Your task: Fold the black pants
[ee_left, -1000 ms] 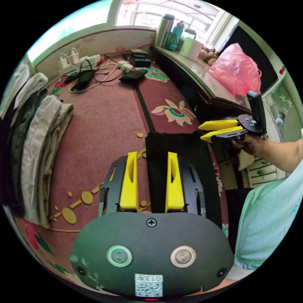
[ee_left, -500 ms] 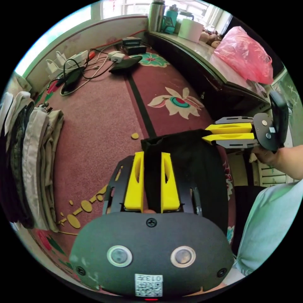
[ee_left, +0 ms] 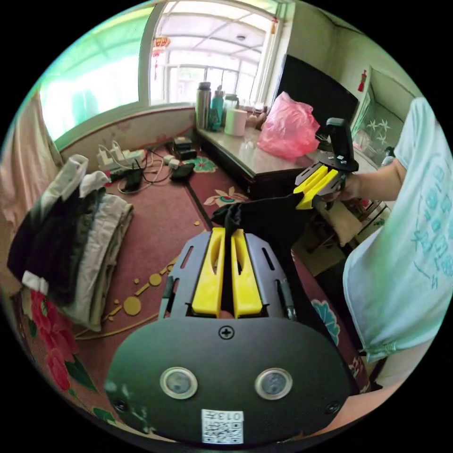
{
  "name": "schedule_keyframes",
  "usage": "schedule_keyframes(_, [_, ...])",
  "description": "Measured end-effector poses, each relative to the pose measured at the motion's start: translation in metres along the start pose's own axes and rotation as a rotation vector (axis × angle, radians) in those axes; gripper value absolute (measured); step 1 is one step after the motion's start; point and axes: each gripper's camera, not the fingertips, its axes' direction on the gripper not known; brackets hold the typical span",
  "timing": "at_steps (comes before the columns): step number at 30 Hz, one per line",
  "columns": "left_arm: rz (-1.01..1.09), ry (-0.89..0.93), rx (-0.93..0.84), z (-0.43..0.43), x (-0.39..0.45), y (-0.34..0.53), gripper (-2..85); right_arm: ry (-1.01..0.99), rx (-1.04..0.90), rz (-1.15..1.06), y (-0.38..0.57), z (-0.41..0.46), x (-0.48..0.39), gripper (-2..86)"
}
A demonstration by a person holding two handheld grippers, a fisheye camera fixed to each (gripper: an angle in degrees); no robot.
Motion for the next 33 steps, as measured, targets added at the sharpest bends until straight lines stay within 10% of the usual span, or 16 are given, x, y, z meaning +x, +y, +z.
schedule_keyframes(16, [-0.349, -0.243, -0.3, -0.061, 0.171, 0.31, 0.8, -0.214, -0.336, -0.497, 0.052, 0.283, -0.365, 2.5])
schedule_keyframes(33, [-0.604, -0.277, -0.311, -0.069, 0.219, 0.441, 3.8, -0.196, -0.507, -0.653, 0.067, 0.43, -0.501, 7.3])
